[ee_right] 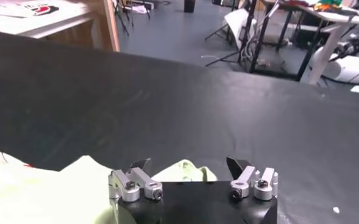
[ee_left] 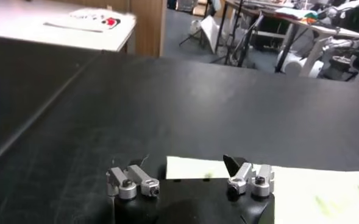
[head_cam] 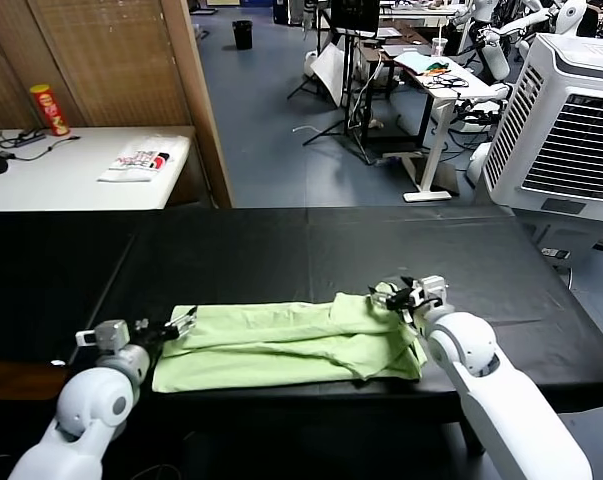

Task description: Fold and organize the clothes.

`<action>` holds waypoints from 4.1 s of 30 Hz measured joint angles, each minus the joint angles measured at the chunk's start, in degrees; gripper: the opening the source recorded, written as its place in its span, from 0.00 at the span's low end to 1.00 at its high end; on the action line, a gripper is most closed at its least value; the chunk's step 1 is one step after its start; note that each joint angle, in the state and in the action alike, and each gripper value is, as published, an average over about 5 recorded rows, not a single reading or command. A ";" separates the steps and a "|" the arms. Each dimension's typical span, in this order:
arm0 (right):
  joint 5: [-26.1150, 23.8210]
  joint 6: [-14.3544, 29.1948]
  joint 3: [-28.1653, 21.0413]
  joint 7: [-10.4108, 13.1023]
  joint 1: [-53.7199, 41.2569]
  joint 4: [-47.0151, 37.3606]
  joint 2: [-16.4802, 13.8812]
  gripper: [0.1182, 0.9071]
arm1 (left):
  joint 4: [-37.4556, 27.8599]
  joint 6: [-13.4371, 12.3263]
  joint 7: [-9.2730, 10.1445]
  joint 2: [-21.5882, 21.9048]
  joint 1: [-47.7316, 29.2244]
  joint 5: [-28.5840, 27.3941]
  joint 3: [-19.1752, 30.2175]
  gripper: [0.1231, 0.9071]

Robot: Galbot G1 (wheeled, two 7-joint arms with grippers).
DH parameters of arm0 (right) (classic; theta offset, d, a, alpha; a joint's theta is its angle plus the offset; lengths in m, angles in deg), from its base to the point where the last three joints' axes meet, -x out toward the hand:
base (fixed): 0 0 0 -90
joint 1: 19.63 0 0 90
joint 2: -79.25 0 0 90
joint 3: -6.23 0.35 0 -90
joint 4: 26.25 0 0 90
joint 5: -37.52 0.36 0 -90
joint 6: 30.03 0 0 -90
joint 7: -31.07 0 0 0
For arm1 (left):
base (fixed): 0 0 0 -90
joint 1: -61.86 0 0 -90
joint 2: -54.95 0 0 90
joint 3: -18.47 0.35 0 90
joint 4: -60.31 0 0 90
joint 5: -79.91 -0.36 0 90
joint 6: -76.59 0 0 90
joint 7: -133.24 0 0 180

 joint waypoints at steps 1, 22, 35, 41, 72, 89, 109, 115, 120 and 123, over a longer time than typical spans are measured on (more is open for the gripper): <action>-0.13 0.03 -0.01 -0.06 0.04 -0.13 0.09 0.74 | -0.34 -0.03 -0.23 -0.05 -0.06 0.10 -0.01 0.78; -2.89 4.75 1.80 1.61 3.45 -0.07 2.83 0.07 | -1.82 -5.21 -2.41 -3.88 0.37 -7.72 0.10 0.01; -0.56 4.82 4.83 0.25 7.19 6.76 0.05 0.84 | -0.09 -5.95 -3.02 -2.11 1.15 -7.75 -1.65 0.66; 0.10 4.78 5.87 0.06 10.19 11.44 -0.64 0.86 | 3.60 -6.34 -2.78 -3.46 5.11 -8.54 -4.25 0.85; -0.69 5.12 5.88 -0.29 12.52 16.31 -0.43 0.86 | 6.52 -8.99 -4.54 -15.52 14.03 -17.88 -5.17 0.06; -2.59 5.12 6.73 -0.03 13.68 16.27 1.28 0.86 | -0.70 -12.96 -6.18 2.85 15.21 -23.16 -16.25 0.05; -6.00 6.09 9.42 0.12 17.79 16.49 2.44 0.86 | 17.89 -0.82 4.05 -8.38 9.68 -13.25 3.16 0.05; -7.19 6.24 9.34 0.05 18.71 16.44 3.13 0.86 | 18.17 -0.27 4.89 -13.34 7.12 -12.50 10.48 0.05; -7.60 6.23 8.94 0.05 18.69 16.19 3.54 0.86 | 18.08 -0.02 5.00 -16.38 5.78 -12.40 13.80 0.05; -7.82 6.22 8.62 0.04 18.64 16.01 3.79 0.86 | 18.03 0.05 5.08 -17.72 5.30 -12.51 15.03 0.05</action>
